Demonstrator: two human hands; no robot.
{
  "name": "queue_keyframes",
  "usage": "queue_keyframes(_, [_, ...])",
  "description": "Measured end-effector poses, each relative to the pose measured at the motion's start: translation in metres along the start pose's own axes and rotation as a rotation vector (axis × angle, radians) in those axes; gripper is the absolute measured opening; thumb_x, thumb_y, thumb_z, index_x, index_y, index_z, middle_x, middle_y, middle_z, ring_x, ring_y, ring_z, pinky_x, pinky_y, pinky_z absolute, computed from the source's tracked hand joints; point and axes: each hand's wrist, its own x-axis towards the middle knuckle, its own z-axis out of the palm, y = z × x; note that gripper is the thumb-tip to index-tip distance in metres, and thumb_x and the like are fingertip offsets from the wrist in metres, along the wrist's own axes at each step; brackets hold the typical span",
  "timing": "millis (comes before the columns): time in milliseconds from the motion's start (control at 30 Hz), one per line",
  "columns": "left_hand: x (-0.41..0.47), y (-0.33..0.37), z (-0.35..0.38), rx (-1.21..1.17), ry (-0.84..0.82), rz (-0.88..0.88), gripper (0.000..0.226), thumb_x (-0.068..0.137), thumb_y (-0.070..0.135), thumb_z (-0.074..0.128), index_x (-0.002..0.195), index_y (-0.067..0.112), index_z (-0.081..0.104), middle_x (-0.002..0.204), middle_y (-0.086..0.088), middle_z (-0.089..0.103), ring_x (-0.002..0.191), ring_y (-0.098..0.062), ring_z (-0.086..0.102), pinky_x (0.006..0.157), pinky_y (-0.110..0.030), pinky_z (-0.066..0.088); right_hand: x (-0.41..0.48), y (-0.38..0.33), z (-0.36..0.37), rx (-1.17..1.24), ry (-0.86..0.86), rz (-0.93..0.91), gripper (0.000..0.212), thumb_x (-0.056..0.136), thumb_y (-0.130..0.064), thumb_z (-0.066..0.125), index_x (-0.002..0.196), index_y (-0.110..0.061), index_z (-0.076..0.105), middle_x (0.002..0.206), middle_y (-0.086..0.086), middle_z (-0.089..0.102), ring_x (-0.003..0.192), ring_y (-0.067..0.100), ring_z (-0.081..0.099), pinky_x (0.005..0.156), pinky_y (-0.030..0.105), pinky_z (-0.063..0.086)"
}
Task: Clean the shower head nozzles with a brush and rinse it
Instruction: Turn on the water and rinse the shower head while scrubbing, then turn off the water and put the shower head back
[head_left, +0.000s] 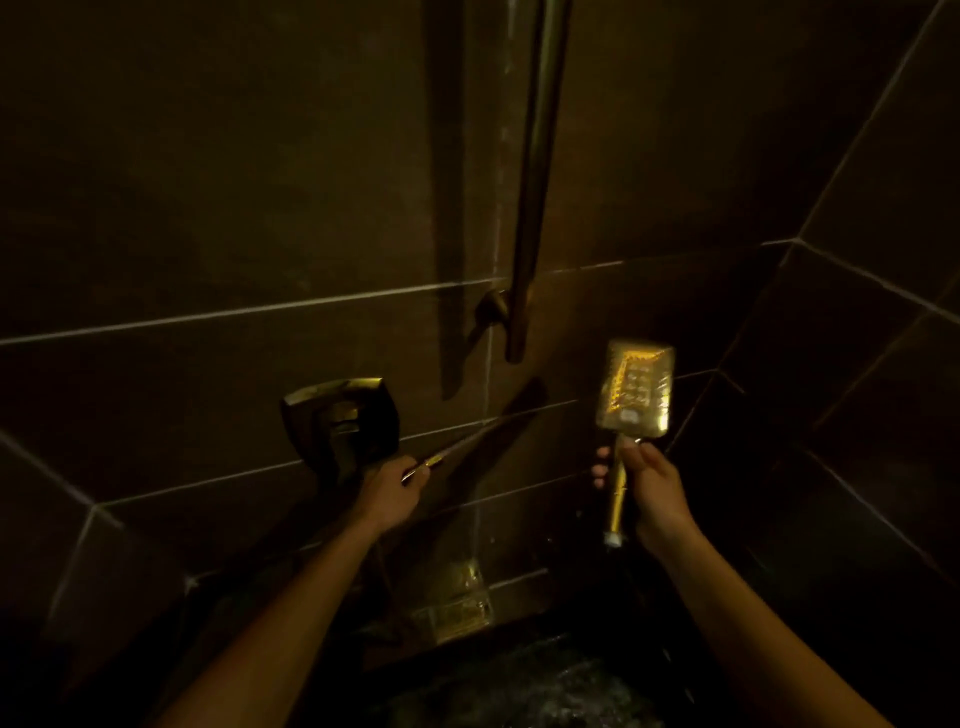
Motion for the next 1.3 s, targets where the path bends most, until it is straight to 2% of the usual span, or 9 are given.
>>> queue_keyframes(167, [0.022, -0.048, -0.040, 0.093, -0.070, -0.066, 0.027, 0.102, 0.030, 0.050, 0.107, 0.009, 0.067, 0.094, -0.012, 0.064, 0.086, -0.027, 0.062, 0.068, -0.029, 0.041, 0.001, 0.002, 0.024, 0.010, -0.008, -0.026, 0.014, 0.107, -0.020, 0.048, 0.100, -0.015, 0.059, 0.093, 0.009, 0.068, 0.060, 0.009, 0.073, 0.054, 0.023, 0.059])
queue_keyframes(267, [0.041, -0.062, -0.056, 0.118, -0.091, -0.075, 0.025, 0.101, 0.032, 0.050, 0.103, 0.014, 0.067, 0.093, -0.007, 0.062, 0.078, -0.017, 0.057, 0.061, -0.028, 0.038, -0.005, -0.001, 0.035, -0.009, -0.012, -0.035, 0.015, 0.107, -0.021, 0.047, 0.104, -0.018, 0.061, 0.097, 0.007, 0.069, 0.066, 0.010, 0.073, 0.058, 0.022, 0.060])
queue_keyframes(500, [0.051, -0.080, -0.067, 0.168, -0.169, -0.020, 0.026, 0.100, 0.040, 0.050, 0.101, 0.023, 0.068, 0.090, -0.004, 0.063, 0.078, -0.015, 0.058, 0.061, -0.026, 0.038, -0.013, -0.007, 0.058, -0.043, -0.032, -0.126, 0.023, 0.099, -0.032, 0.055, 0.118, -0.021, 0.062, 0.105, 0.000, 0.074, 0.086, 0.012, 0.075, 0.076, 0.026, 0.062])
queue_keyframes(633, [0.051, -0.086, -0.062, 0.180, -0.174, -0.044, 0.034, 0.100, 0.046, 0.046, 0.116, 0.022, 0.064, 0.110, -0.013, 0.061, 0.102, -0.031, 0.061, 0.082, -0.038, 0.048, -0.015, -0.018, 0.072, -0.068, 0.012, -0.220, 0.034, 0.081, -0.042, 0.060, 0.110, -0.025, 0.065, 0.096, -0.004, 0.078, 0.089, 0.011, 0.075, 0.073, 0.024, 0.059])
queue_keyframes(767, [0.048, -0.084, -0.057, 0.192, -0.160, -0.048, 0.035, 0.102, 0.044, 0.042, 0.119, 0.021, 0.060, 0.113, -0.015, 0.062, 0.109, -0.035, 0.058, 0.089, -0.043, 0.047, -0.014, -0.032, 0.073, -0.083, 0.031, -0.301, 0.014, 0.101, -0.028, 0.054, 0.111, -0.028, 0.064, 0.103, 0.000, 0.075, 0.096, 0.016, 0.071, 0.083, 0.032, 0.057])
queue_keyframes(1000, [0.032, -0.069, -0.046, 0.044, -0.152, -0.063, 0.020, 0.105, 0.031, 0.041, 0.103, 0.017, 0.054, 0.088, -0.009, 0.056, 0.072, -0.018, 0.053, 0.059, -0.030, 0.038, -0.017, -0.064, 0.066, -0.189, 0.015, -0.363, 0.021, 0.108, -0.019, 0.046, 0.113, -0.027, 0.064, 0.108, 0.001, 0.074, 0.094, 0.010, 0.073, 0.072, 0.022, 0.057])
queue_keyframes(1100, [0.022, -0.060, -0.038, -0.025, -0.133, -0.031, 0.020, 0.105, 0.032, 0.041, 0.096, 0.019, 0.053, 0.086, -0.009, 0.058, 0.071, -0.019, 0.055, 0.059, -0.031, 0.040, -0.017, -0.083, 0.061, -0.179, 0.003, -0.379, 0.019, 0.107, -0.020, 0.047, 0.115, -0.025, 0.064, 0.110, 0.003, 0.074, 0.096, 0.012, 0.073, 0.074, 0.023, 0.057])
queue_keyframes(1200, [0.013, -0.044, -0.025, -0.137, -0.110, -0.023, 0.026, 0.105, 0.039, 0.039, 0.107, 0.018, 0.054, 0.095, -0.004, 0.069, 0.080, -0.023, 0.061, 0.070, -0.035, 0.044, -0.020, -0.099, 0.053, -0.184, -0.018, -0.399, 0.019, 0.107, -0.019, 0.048, 0.116, -0.022, 0.064, 0.110, 0.005, 0.073, 0.097, 0.014, 0.073, 0.076, 0.024, 0.058])
queue_keyframes(1300, [-0.004, -0.017, -0.009, -0.225, -0.100, 0.023, 0.030, 0.104, 0.041, 0.040, 0.106, 0.015, 0.055, 0.086, -0.002, 0.071, 0.075, -0.022, 0.061, 0.071, -0.036, 0.045, -0.024, -0.113, 0.044, -0.215, -0.057, -0.420, 0.019, 0.107, -0.021, 0.047, 0.117, -0.023, 0.064, 0.110, 0.004, 0.073, 0.102, 0.017, 0.071, 0.082, 0.029, 0.057])
